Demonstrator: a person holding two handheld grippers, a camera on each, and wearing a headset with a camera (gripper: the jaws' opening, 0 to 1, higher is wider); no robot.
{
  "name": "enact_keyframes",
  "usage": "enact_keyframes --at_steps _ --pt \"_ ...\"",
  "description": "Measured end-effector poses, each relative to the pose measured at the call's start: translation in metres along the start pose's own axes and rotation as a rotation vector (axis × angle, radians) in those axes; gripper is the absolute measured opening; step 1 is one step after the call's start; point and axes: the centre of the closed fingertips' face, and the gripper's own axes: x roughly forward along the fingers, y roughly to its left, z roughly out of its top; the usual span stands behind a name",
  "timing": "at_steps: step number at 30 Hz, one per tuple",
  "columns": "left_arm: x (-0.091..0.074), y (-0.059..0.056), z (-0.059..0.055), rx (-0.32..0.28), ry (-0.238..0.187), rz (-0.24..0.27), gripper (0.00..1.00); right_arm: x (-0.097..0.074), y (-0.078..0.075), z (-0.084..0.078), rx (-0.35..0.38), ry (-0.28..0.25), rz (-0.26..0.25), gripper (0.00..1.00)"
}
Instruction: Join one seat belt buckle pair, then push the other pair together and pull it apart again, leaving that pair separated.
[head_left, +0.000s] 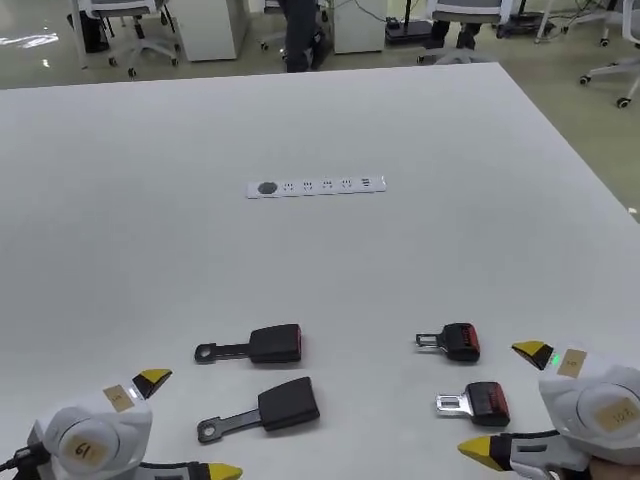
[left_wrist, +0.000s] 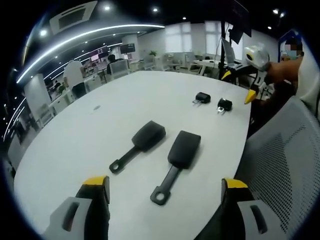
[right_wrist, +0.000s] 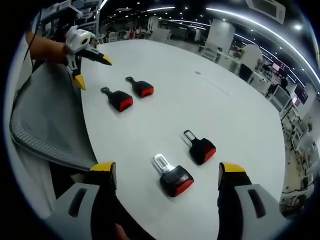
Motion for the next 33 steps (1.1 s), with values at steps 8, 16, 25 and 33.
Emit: enact_keyframes --at_steps 8,16,25,33 --pt "0.006 0.002 0.003 0.003 0.003 0.029 0.93 0.005 0.0 -0.008 -0.024 0.036 0.023 0.81" --pt "0.009 -0.003 0.001 -0.002 0.012 0.028 0.92 0.009 0.0 -0.013 -0.042 0.034 0.04 0.75" --pt "0.013 0.0 0.004 0.032 0.031 0.012 0.83 0.015 0.0 -0.015 -0.097 0.046 0.08 0.69" --pt "0.035 -0.012 0.017 0.119 0.045 -0.061 0.73 0.023 -0.005 -0.025 -0.171 0.087 0.155 0.54"
